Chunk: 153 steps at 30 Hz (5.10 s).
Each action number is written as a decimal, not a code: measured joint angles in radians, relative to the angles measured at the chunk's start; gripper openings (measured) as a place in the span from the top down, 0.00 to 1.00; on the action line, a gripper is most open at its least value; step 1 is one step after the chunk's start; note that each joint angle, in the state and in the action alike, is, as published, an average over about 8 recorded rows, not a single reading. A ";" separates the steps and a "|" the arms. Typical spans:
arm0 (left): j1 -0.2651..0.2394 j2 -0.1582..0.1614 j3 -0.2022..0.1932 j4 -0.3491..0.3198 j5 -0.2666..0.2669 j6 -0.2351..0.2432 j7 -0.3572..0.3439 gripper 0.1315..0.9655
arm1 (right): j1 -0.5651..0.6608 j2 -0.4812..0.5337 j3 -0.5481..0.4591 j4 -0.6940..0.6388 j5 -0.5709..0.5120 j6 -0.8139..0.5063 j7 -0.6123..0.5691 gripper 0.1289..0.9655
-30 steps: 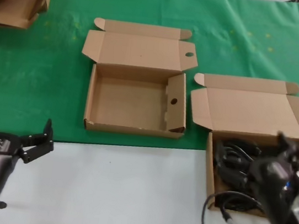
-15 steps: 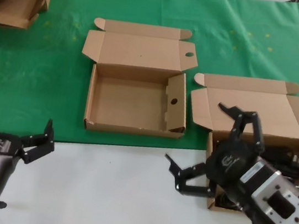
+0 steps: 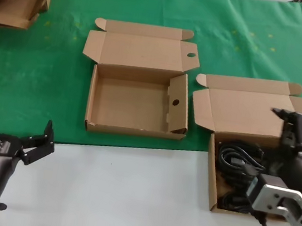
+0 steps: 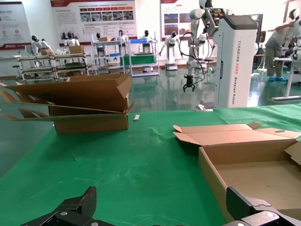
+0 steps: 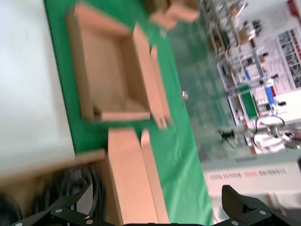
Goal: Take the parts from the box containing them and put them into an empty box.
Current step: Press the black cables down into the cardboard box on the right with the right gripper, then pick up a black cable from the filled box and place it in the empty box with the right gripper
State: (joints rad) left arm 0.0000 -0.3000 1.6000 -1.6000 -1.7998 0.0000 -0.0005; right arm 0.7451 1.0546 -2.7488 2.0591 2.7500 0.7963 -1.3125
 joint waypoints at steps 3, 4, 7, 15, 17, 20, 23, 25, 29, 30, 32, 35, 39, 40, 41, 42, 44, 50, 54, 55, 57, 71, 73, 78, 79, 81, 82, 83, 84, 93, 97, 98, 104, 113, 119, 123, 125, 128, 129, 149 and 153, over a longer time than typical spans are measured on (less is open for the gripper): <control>0.000 0.000 0.000 0.000 0.000 0.000 0.000 0.00 | -0.008 -0.009 -0.003 0.000 0.002 0.072 -0.057 0.00; 0.000 0.000 0.000 0.000 0.000 0.000 0.000 0.00 | -0.011 -0.010 -0.003 0.000 0.002 0.087 -0.067 0.00; 0.000 0.000 0.000 0.000 0.000 0.000 0.000 0.00 | -0.027 -0.007 -0.004 0.000 0.003 0.108 -0.083 0.00; 0.000 0.000 0.000 0.000 0.000 0.000 0.000 0.00 | -0.095 0.039 -0.004 0.000 0.003 0.073 -0.077 0.00; 0.000 0.000 0.000 0.000 0.000 0.000 0.000 0.00 | -0.110 0.045 -0.004 0.000 0.003 0.070 -0.076 0.00; 0.000 0.000 0.000 0.000 0.000 0.000 0.000 0.00 | -0.123 0.043 -0.004 -0.004 0.003 0.077 -0.084 0.00; 0.000 0.000 0.000 0.000 0.000 0.000 0.000 0.00 | -0.126 0.031 -0.004 -0.018 0.003 0.085 -0.097 0.00; 0.000 0.000 0.000 0.000 0.000 0.000 0.000 0.00 | -0.124 0.020 -0.004 -0.035 0.003 0.085 -0.107 0.00; 0.000 0.000 0.000 0.000 0.000 0.000 0.000 0.00 | -0.115 0.000 -0.004 -0.079 0.003 0.075 -0.125 0.00; 0.000 0.000 0.000 0.000 0.000 0.000 0.000 0.00 | -0.112 -0.004 -0.004 -0.091 0.003 0.071 -0.129 0.00; 0.000 0.000 0.000 0.000 0.000 0.000 0.000 0.00 | -0.108 -0.012 -0.004 -0.115 0.003 0.062 -0.135 0.00; 0.000 0.000 0.000 0.000 0.000 0.000 0.000 0.00 | -0.103 -0.019 -0.004 -0.146 0.003 0.045 -0.139 0.00; 0.000 0.000 0.000 0.000 0.000 0.000 0.000 0.00 | -0.100 -0.024 -0.004 -0.183 0.003 0.020 -0.134 0.00; 0.000 0.000 0.000 0.000 0.000 0.000 0.000 0.00 | -0.099 -0.025 -0.004 -0.191 0.003 0.013 -0.132 0.00; 0.000 0.000 0.000 0.000 0.000 0.000 0.000 0.00 | -0.099 -0.027 -0.004 -0.199 0.003 0.007 -0.129 0.00; 0.000 0.000 0.000 0.000 0.000 0.000 0.000 0.00 | -0.098 -0.028 -0.004 -0.207 0.003 0.000 -0.127 0.00; 0.000 0.000 0.000 0.000 0.000 0.000 0.000 0.00 | -0.095 -0.032 -0.004 -0.222 0.003 -0.012 -0.122 0.00; 0.000 0.000 0.000 0.000 0.000 0.000 0.000 0.00 | -0.085 -0.045 -0.004 -0.264 0.003 -0.046 -0.113 0.01; 0.000 0.000 0.000 0.000 0.000 0.000 0.000 0.00 | -0.081 -0.052 -0.004 -0.282 0.003 -0.061 -0.110 0.01; 0.000 0.000 0.000 0.000 0.000 0.000 0.000 0.00 | -0.081 -0.054 -0.004 -0.285 0.003 -0.063 -0.110 0.02; 0.000 0.000 0.000 0.000 0.000 0.000 0.000 0.00 | -0.081 -0.059 -0.004 -0.291 0.003 -0.066 -0.110 0.04; 0.000 0.000 0.000 0.000 0.001 0.000 0.000 0.00 | -0.083 -0.102 -0.004 -0.324 0.003 -0.064 -0.130 0.24; 0.000 0.000 0.000 0.000 0.001 0.000 0.000 0.00 | -0.083 -0.105 -0.004 -0.325 0.003 -0.061 -0.133 0.24; 0.000 0.000 0.000 0.000 0.001 0.000 0.000 0.00 | -0.084 -0.109 -0.004 -0.325 0.003 -0.053 -0.137 0.33; 0.000 0.000 0.000 0.000 0.001 0.000 0.000 0.00 | -0.084 -0.110 -0.004 -0.324 0.003 -0.052 -0.137 0.36; 0.000 0.000 0.000 0.000 0.001 0.000 0.000 0.00 | -0.085 -0.112 -0.004 -0.323 0.003 -0.049 -0.138 0.42; 0.000 0.000 0.000 0.000 0.001 0.000 0.000 0.00 | -0.085 -0.112 -0.004 -0.323 0.003 -0.047 -0.139 0.45; 0.000 0.000 0.000 0.000 0.001 0.000 0.000 0.00 | -0.086 -0.113 -0.004 -0.322 0.003 -0.046 -0.139 0.48; 0.000 0.000 0.000 0.000 0.001 0.000 0.000 0.00 | -0.087 -0.114 -0.004 -0.321 0.003 -0.044 -0.140 0.48; 0.000 0.000 0.000 0.000 0.000 0.000 0.000 0.00 | -0.094 -0.120 -0.004 -0.315 0.003 -0.031 -0.145 0.72; 0.000 0.000 0.000 0.000 0.000 0.000 0.000 0.00 | -0.096 -0.124 -0.004 -0.310 0.003 -0.023 -0.149 0.80; 0.000 0.000 0.000 0.000 0.000 0.000 0.000 0.00 | -0.096 -0.124 -0.004 -0.307 0.003 -0.021 -0.150 0.82; 0.000 0.000 0.000 0.000 0.000 0.000 0.000 0.00 | -0.094 -0.123 -0.004 -0.270 0.003 0.004 -0.149 0.90; 0.000 0.000 0.000 0.000 0.000 0.000 0.000 0.00 | -0.085 -0.101 -0.004 -0.126 0.003 0.083 -0.141 0.96; 0.000 0.000 0.000 0.000 0.000 0.000 0.000 0.00 | -0.065 -0.108 -0.004 -0.046 0.003 0.150 -0.159 0.96; 0.000 0.000 0.000 0.000 0.000 0.000 0.000 0.00 | -0.049 -0.124 -0.004 -0.019 0.003 0.184 -0.175 0.96; 0.000 0.000 0.000 0.000 0.000 0.000 0.000 0.00 | -0.043 -0.135 -0.004 -0.012 0.003 0.198 -0.182 0.97; 0.000 0.000 0.000 0.000 0.000 0.000 0.000 0.00 | -0.040 -0.166 0.007 -0.008 0.003 0.221 -0.204 0.97; 0.000 0.000 0.000 0.000 0.000 0.000 0.000 0.00 | -0.044 -0.185 0.019 -0.010 0.003 0.231 -0.220 0.97; 0.000 0.000 0.000 0.000 0.000 0.000 0.000 0.00 | -0.029 -0.971 0.427 -0.633 0.003 0.124 -0.846 0.97; 0.000 0.000 0.000 0.000 0.000 0.000 0.000 0.00 | 0.038 -1.029 0.380 -0.798 0.003 0.019 -0.785 0.97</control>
State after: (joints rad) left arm 0.0000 -0.3000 1.6000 -1.6000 -1.7996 0.0000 -0.0003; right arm 0.7830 0.0259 -2.3689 1.2616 2.7530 0.8155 -2.0972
